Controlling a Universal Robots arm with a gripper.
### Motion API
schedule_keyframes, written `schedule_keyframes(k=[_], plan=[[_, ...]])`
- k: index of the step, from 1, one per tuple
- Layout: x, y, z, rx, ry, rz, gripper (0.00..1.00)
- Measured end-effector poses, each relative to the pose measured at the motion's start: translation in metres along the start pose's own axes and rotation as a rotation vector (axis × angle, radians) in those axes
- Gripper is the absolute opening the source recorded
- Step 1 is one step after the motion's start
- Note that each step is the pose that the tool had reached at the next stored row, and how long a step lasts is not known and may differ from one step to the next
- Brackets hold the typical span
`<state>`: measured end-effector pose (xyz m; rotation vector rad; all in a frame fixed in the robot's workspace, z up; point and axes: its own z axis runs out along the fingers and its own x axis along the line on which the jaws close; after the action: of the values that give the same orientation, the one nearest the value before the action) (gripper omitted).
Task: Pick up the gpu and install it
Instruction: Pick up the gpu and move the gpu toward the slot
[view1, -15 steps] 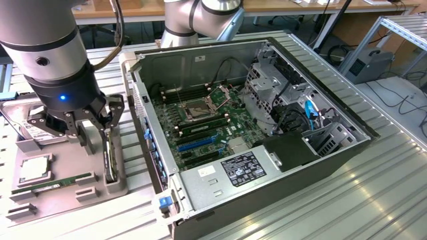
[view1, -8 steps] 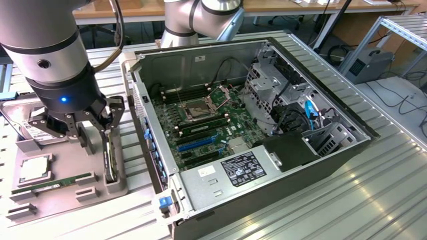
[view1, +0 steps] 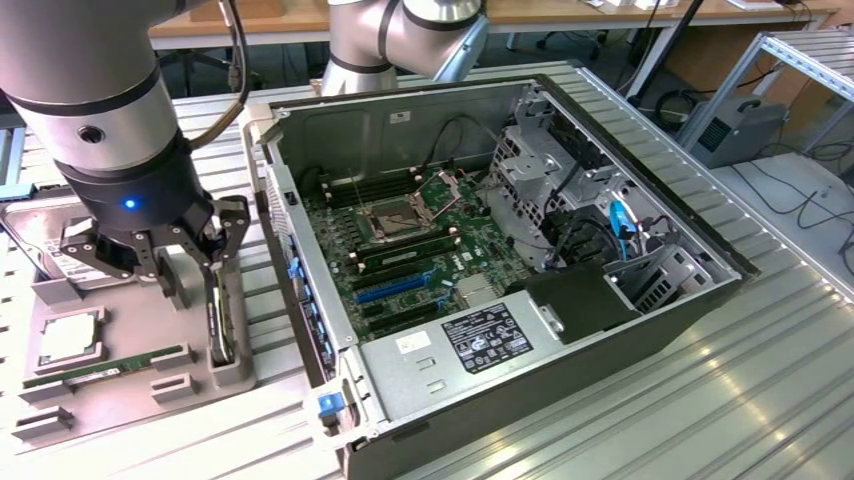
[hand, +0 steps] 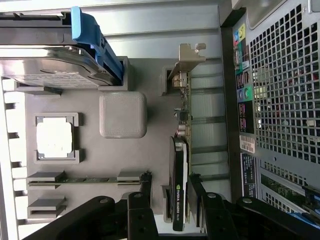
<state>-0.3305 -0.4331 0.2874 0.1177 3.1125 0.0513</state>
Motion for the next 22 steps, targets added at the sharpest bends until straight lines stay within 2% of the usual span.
schedule_keyframes(k=[22], plan=[[-0.006,0.0001,0.0151,0.0001,0.0,0.0,0.42]])
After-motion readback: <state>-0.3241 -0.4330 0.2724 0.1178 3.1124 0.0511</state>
